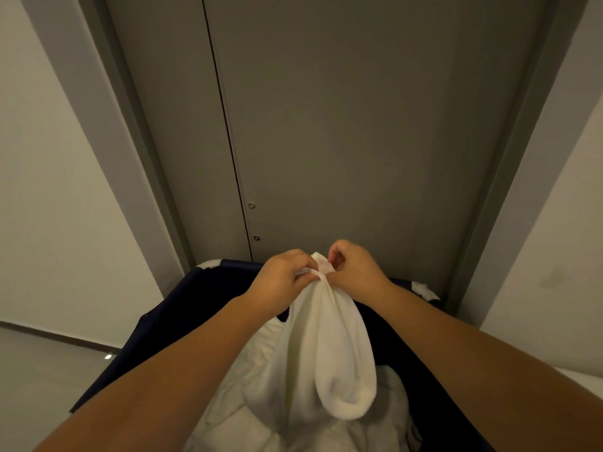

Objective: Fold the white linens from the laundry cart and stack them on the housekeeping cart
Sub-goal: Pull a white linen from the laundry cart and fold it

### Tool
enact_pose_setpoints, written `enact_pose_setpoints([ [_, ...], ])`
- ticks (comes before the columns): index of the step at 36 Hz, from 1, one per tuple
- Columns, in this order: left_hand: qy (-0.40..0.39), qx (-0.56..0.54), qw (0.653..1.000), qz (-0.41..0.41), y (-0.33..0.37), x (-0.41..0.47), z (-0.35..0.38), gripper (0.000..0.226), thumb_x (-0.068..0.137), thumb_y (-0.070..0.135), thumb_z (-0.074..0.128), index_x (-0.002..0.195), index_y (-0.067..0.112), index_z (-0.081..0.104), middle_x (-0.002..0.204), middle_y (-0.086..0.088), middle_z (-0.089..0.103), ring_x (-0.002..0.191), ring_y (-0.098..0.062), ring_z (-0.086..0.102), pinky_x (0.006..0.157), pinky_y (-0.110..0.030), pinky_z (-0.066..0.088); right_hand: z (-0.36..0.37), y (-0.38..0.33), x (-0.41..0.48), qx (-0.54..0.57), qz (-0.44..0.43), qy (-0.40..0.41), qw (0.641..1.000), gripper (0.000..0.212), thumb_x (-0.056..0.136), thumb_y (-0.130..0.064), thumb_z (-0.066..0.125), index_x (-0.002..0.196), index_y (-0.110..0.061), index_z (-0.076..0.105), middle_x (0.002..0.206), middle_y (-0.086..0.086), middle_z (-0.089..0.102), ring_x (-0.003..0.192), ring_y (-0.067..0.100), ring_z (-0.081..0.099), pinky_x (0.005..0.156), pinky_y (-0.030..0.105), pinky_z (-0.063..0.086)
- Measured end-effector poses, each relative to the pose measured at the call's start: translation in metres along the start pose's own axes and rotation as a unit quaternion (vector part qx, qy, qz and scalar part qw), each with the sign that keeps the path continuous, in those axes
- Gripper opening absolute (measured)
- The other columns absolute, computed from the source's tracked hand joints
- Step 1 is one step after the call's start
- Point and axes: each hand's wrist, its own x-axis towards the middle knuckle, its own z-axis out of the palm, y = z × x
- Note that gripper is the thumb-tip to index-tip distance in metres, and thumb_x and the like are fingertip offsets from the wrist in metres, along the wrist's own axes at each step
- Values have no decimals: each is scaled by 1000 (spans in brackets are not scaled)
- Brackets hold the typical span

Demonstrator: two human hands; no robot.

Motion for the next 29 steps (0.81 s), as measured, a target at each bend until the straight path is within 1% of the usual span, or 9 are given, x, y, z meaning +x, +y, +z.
enact_pose_setpoints([
  [3, 7, 41, 999, 10, 3, 3, -4, 14, 85, 26, 65, 89, 14, 69, 86, 7, 63, 80, -12, 61, 74, -27, 48, 2, 14, -3, -63, 72, -28, 995, 26, 73, -22, 75, 84, -19, 52, 78, -4, 57, 70, 13, 54, 59, 27, 41],
  [5, 19, 72, 997, 15, 3, 6, -7, 10, 87, 23, 68, 91, 14, 68, 89, 4, 66, 84, -15, 62, 75, -30, 47, 4, 23, -5, -118, 110, -35, 986, 16, 77, -11, 64, 78, -19, 49, 79, -2, 55, 77, 20, 56, 61, 29, 44],
  [10, 42, 108, 993, -16, -1, 9, -17, 12, 90, 25, 65, 95, 14, 66, 92, 4, 66, 86, -12, 57, 74, -22, 35, -4, 51, -14, -190, 163, -22, 968, 18, 79, -2, 49, 67, -15, 45, 71, 1, 51, 74, 24, 55, 60, 28, 42],
  [14, 14, 99, 994, -45, -1, 10, -19, 12, 94, 26, 60, 100, 16, 61, 96, 5, 63, 89, -14, 57, 76, -26, 41, -15, 64, -14, -224, 174, -2, 959, 11, 86, -3, 48, 89, -13, 48, 89, 5, 53, 90, 28, 57, 68, 28, 39],
  [16, 11, 96, 993, -65, -2, 12, -22, 12, 95, 27, 57, 101, 17, 59, 97, 4, 62, 89, -15, 57, 78, -29, 44, -21, 67, -13, -238, 176, 5, 955, 15, 88, -2, 47, 101, -10, 48, 93, 7, 53, 88, 28, 56, 68, 30, 39],
  [21, 18, 98, 993, -61, -4, 19, -31, 13, 95, 26, 57, 101, 15, 59, 100, 1, 63, 89, -15, 56, 78, -28, 42, -29, 77, -13, -241, 149, 18, 959, 15, 90, -7, 46, 103, -15, 42, 92, 9, 58, 79, 27, 57, 71, 39, 50],
  [25, 30, 92, 993, -65, -6, 25, -37, 13, 96, 25, 57, 102, 13, 58, 98, 4, 61, 89, -14, 55, 77, -27, 41, -28, 79, -17, -209, 102, 34, 972, 15, 92, -3, 44, 98, -15, 37, 80, 5, 53, 71, 21, 54, 61, 32, 43],
  [27, 42, 98, 992, -74, -12, 26, -43, 14, 96, 25, 56, 102, 12, 59, 98, 3, 61, 88, -14, 55, 76, -26, 40, -27, 80, -20, -179, 42, 57, 981, 15, 89, 2, 44, 90, -13, 40, 84, 4, 50, 74, 22, 50, 65, 29, 40],
  [29, 43, 108, 990, -85, -19, 27, -48, 15, 96, 24, 57, 102, 11, 59, 99, 0, 63, 89, -17, 56, 76, -27, 40, -28, 83, -20, -178, 14, 13, 984, 17, 86, 3, 45, 85, -14, 42, 97, 1, 46, 82, 21, 47, 74, 29, 40],
])
